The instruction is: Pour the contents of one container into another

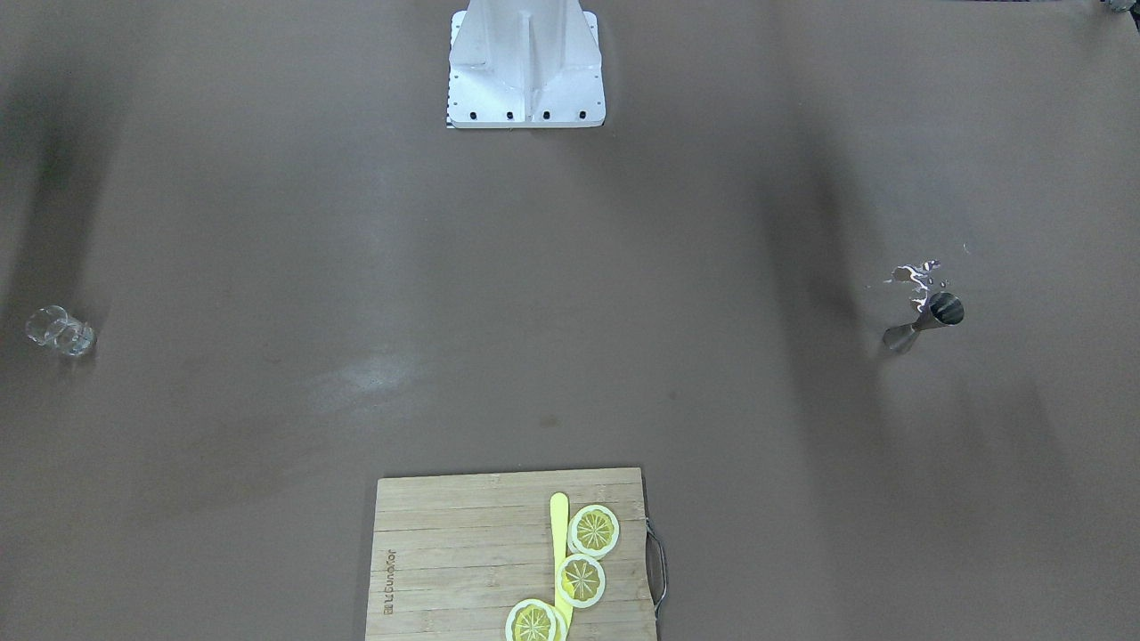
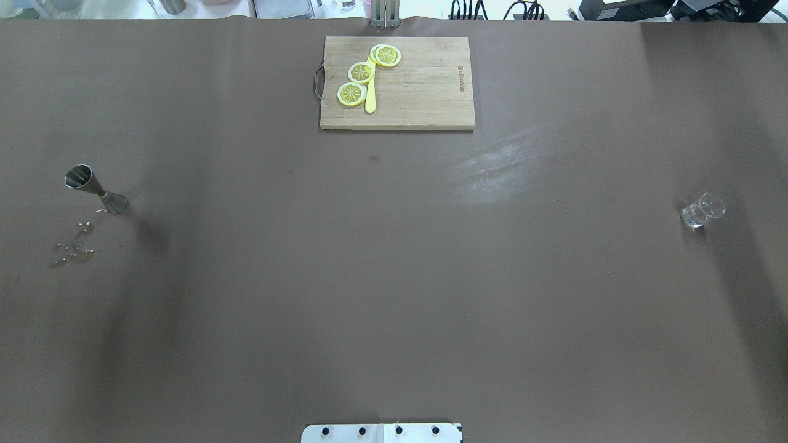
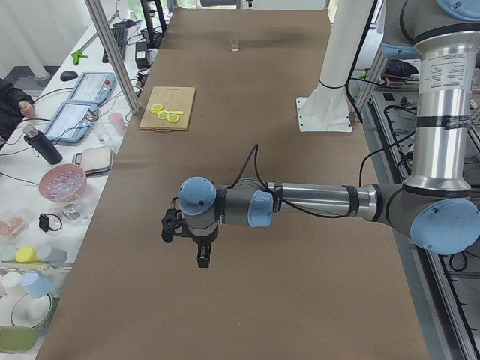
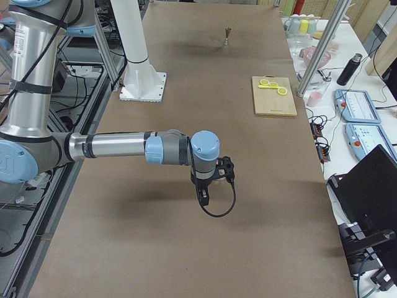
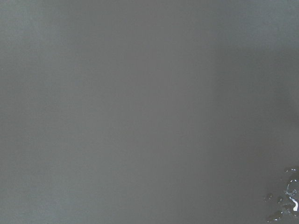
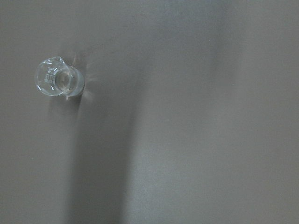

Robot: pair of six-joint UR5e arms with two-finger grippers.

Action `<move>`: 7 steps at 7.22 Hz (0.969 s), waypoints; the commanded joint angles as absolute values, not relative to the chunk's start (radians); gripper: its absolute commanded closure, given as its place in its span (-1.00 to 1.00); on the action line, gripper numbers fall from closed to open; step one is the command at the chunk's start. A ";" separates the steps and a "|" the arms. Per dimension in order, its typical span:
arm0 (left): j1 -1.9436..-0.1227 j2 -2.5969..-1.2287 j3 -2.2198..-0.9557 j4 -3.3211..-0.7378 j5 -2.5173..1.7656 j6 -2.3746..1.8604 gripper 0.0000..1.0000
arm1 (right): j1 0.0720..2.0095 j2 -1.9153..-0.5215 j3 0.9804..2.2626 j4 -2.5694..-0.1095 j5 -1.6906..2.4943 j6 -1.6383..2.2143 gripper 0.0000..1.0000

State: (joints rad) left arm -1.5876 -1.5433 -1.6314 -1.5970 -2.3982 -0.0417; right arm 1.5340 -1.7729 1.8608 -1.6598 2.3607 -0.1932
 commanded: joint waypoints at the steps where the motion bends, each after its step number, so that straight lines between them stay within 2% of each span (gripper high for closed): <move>1: -1.586 -1.545 -1.623 -1.595 -2.399 -0.043 -0.96 | 1.534 -1.773 1.859 -1.660 2.356 -0.193 -1.00; 7: -1.586 -1.563 -1.640 -1.598 -2.398 -0.105 -0.96 | 1.532 -1.749 1.841 -1.660 2.339 -0.190 -1.00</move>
